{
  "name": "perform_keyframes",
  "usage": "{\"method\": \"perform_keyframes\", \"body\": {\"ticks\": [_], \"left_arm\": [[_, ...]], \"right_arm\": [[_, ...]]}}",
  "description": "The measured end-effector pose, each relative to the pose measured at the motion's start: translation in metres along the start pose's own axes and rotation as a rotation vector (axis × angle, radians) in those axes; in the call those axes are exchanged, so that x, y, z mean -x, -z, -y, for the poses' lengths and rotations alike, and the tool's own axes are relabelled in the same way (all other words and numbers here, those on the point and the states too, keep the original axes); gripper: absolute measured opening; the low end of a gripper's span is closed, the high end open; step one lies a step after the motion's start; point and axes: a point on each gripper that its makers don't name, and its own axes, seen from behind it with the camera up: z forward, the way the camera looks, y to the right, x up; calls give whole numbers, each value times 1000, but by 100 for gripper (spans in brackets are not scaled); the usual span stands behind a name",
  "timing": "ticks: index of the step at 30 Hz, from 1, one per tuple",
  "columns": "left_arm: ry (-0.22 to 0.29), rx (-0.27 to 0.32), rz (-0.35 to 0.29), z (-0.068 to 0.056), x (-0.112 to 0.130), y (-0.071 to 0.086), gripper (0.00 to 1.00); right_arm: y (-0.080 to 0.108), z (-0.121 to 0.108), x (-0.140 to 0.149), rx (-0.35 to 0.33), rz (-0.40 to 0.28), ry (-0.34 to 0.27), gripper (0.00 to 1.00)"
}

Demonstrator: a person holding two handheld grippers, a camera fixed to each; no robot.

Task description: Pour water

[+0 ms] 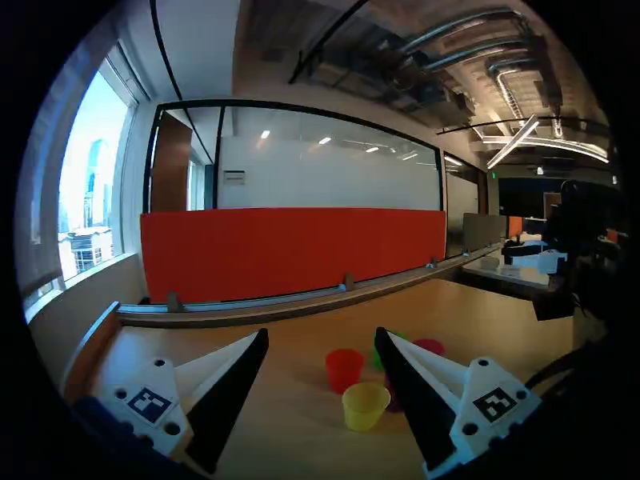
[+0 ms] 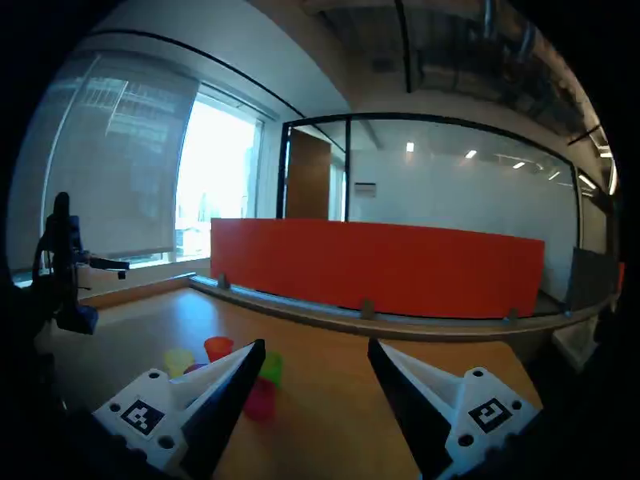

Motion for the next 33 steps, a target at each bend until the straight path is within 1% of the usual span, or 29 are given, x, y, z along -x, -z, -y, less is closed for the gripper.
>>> {"method": "perform_keyframes", "body": {"ticks": [3,8,11,17,23,27,30,33], "left_arm": [[-11,34,7,-3,-2,-3,99],[-28,80,20,-6,-6,-12,99],[-46,109,27,-8,-9,-15,99],[-69,166,40,-17,-11,-22,99],[-61,221,58,-21,-10,-33,99],[-61,237,72,-21,-9,-39,99],[-70,258,78,-25,-7,-41,99],[-84,272,90,-28,-4,-45,99]], "right_arm": [[-2,7,2,-43,17,-11,99],[-6,16,-3,-99,17,-39,99],[-7,22,-3,-129,19,-35,99],[-9,37,-2,-191,41,14,99],[-7,58,9,-281,86,60,99],[-3,74,19,-351,125,76,99],[-1,83,27,-392,153,96,99],[-1,89,36,-419,175,119,99]]}}
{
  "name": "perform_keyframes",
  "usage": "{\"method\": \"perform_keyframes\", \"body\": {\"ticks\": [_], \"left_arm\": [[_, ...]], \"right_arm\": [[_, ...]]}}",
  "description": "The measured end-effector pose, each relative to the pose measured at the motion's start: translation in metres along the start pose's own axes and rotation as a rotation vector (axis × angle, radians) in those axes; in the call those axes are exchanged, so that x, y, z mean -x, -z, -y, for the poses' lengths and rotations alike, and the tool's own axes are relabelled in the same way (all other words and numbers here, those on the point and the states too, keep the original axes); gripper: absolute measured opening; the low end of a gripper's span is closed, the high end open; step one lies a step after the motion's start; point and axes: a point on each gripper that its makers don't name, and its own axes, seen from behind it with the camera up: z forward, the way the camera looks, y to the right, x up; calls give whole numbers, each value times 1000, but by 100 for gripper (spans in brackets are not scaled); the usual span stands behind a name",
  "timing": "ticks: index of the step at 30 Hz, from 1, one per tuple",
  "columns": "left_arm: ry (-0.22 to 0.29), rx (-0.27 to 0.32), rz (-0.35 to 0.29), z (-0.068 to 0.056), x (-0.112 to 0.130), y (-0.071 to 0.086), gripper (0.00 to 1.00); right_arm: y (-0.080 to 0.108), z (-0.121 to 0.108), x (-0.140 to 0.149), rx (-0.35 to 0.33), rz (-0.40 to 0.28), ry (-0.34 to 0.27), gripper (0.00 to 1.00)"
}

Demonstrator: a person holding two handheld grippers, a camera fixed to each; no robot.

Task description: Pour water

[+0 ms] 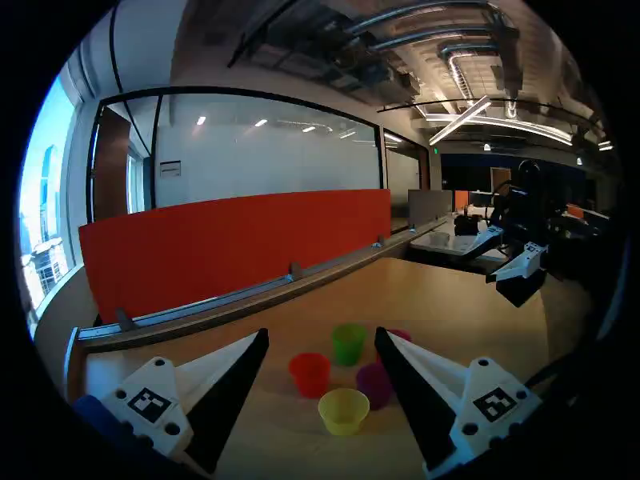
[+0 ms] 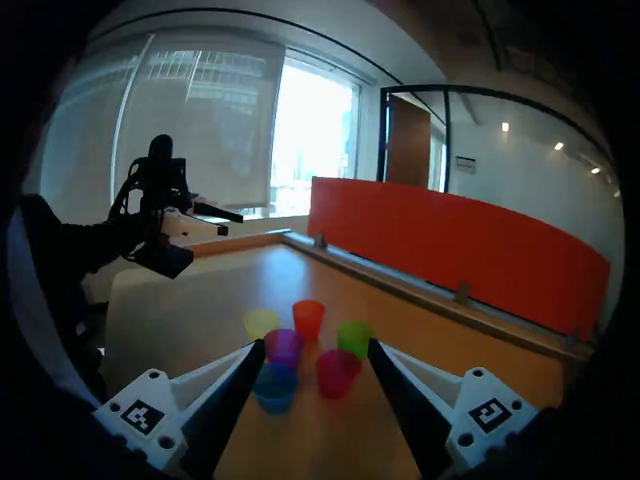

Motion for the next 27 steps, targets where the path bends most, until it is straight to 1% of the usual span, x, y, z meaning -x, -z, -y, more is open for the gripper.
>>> {"method": "perform_keyframes", "body": {"ticks": [3,6,9,12,15,18,21,27], "left_arm": [[-14,10,15,0,2,-4,99],[-25,31,29,-4,6,-9,99],[-29,55,44,-10,12,-16,99],[-28,59,56,-10,18,-23,99],[-30,64,68,-11,23,-26,99],[-34,78,79,-14,26,-29,99],[-30,86,83,-17,28,-33,99],[-10,125,108,-24,36,-38,99]], "right_arm": [[-5,3,8,-18,29,12,100],[-9,6,14,-35,52,20,99],[-13,7,20,-50,69,27,99],[-16,9,24,-62,83,33,99],[-19,9,28,-70,96,36,99],[-22,10,33,-78,109,37,99],[-24,11,36,-89,123,39,99],[-29,15,48,-114,165,51,99]]}}
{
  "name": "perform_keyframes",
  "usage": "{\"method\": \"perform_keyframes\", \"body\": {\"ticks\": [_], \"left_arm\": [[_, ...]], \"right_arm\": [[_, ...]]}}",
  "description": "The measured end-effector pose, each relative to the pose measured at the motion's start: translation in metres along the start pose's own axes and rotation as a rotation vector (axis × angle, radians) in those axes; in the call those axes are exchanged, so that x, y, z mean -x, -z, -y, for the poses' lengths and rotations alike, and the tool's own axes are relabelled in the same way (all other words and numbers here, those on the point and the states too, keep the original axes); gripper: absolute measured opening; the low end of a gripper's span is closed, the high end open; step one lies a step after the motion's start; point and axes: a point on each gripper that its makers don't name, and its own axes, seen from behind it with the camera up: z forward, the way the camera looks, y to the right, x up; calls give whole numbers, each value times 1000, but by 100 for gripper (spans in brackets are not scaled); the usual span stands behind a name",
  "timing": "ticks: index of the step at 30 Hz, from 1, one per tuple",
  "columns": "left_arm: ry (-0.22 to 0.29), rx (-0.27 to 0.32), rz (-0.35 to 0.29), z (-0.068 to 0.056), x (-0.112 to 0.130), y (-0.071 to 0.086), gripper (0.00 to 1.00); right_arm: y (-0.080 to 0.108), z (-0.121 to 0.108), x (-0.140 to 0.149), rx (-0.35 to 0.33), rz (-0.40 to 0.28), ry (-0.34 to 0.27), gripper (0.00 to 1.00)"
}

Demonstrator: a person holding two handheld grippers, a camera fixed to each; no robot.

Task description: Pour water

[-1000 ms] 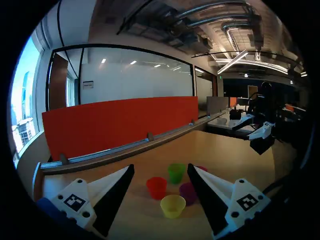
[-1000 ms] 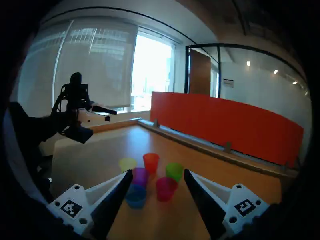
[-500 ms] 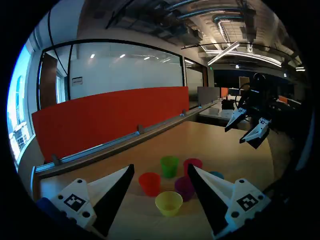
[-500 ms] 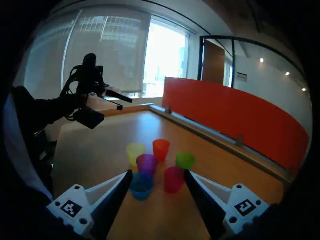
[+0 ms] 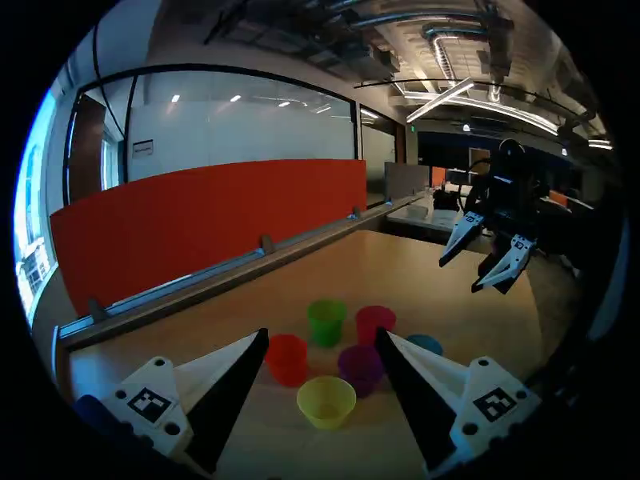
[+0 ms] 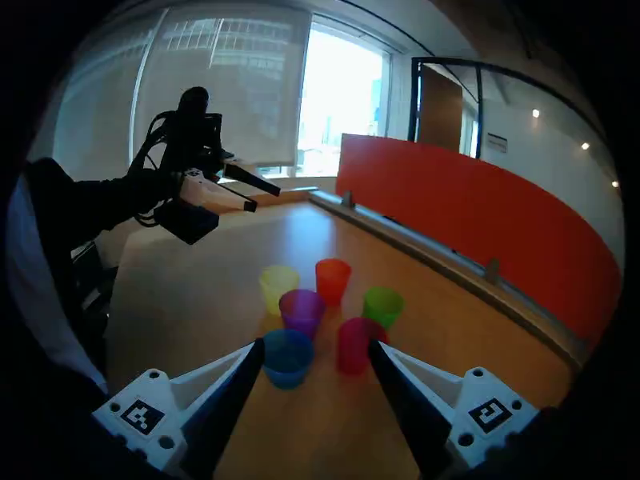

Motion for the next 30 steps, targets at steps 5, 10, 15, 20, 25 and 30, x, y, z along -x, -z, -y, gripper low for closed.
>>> {"method": "perform_keyframes", "body": {"ticks": [5,10,15,20,25,30], "left_arm": [[-4,28,20,-7,10,-5,99],[-15,37,45,-10,20,-11,99],[-10,47,60,-11,26,-17,99],[-11,48,74,-11,32,-22,99],[-19,58,91,-13,37,-26,99],[-23,70,114,-15,43,-34,99]], "right_arm": [[-9,7,9,-28,31,13,99],[-20,11,20,-46,57,19,100],[-31,14,33,-61,79,15,99],[-41,17,46,-74,101,10,99],[-52,20,57,-85,116,13,99],[-62,22,66,-90,131,19,99]]}}
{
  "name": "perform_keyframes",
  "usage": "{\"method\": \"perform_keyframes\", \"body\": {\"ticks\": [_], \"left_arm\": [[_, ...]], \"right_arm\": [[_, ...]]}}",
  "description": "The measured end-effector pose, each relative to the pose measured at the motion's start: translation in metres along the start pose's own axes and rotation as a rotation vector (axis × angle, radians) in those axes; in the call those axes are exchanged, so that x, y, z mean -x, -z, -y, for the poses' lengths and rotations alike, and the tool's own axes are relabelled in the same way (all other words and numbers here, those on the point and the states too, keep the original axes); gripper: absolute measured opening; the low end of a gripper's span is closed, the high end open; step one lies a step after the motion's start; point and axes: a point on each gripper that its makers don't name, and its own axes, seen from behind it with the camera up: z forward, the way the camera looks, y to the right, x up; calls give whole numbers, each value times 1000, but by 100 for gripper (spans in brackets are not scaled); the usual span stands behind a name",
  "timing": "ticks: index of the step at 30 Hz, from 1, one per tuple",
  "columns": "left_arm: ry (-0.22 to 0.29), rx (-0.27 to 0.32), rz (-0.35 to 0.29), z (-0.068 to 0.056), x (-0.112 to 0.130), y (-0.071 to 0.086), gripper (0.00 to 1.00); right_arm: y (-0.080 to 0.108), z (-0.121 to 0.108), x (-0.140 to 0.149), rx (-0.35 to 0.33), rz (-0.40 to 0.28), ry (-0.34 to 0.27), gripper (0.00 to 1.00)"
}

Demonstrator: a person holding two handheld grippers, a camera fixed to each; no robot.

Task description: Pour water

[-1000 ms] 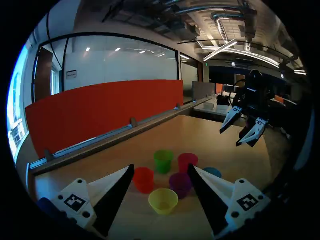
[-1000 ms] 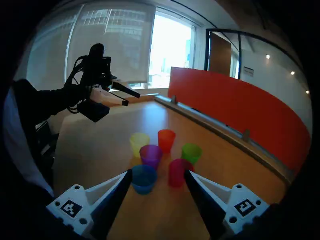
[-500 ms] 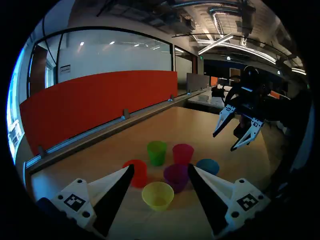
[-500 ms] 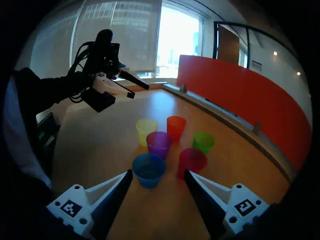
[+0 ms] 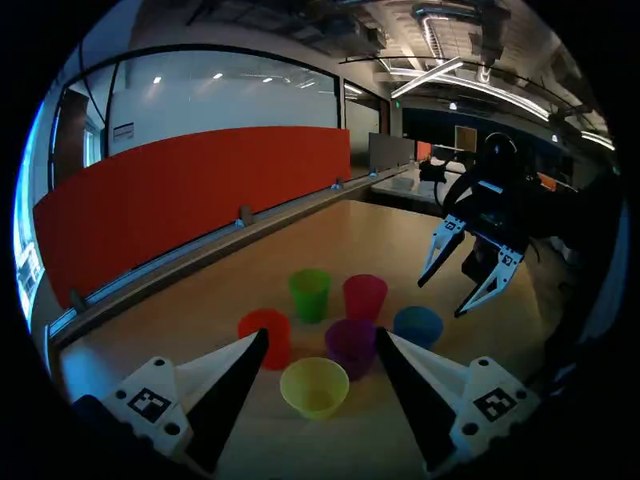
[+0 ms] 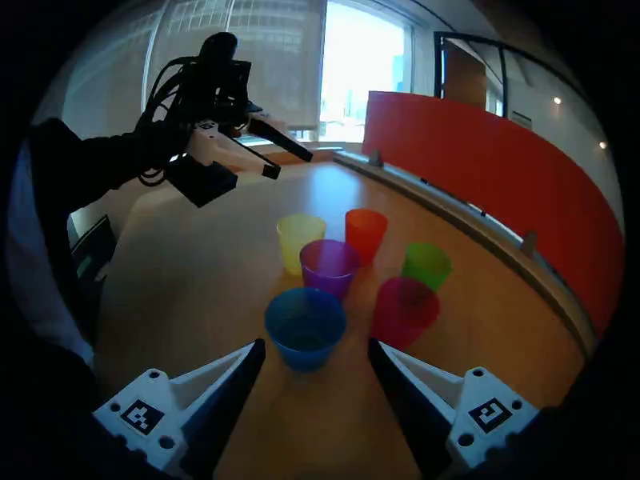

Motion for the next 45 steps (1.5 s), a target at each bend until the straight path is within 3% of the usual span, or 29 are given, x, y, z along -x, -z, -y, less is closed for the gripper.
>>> {"method": "perform_keyframes", "body": {"ticks": [26,40,45], "left_arm": [[-10,29,24,2,-2,-34,99],[-11,32,25,6,-3,-42,99],[-13,35,28,5,-3,-45,99]], "right_arm": [[-57,9,9,-55,17,8,99],[-70,12,8,-72,13,9,99],[-71,13,11,-77,16,15,92]]}}
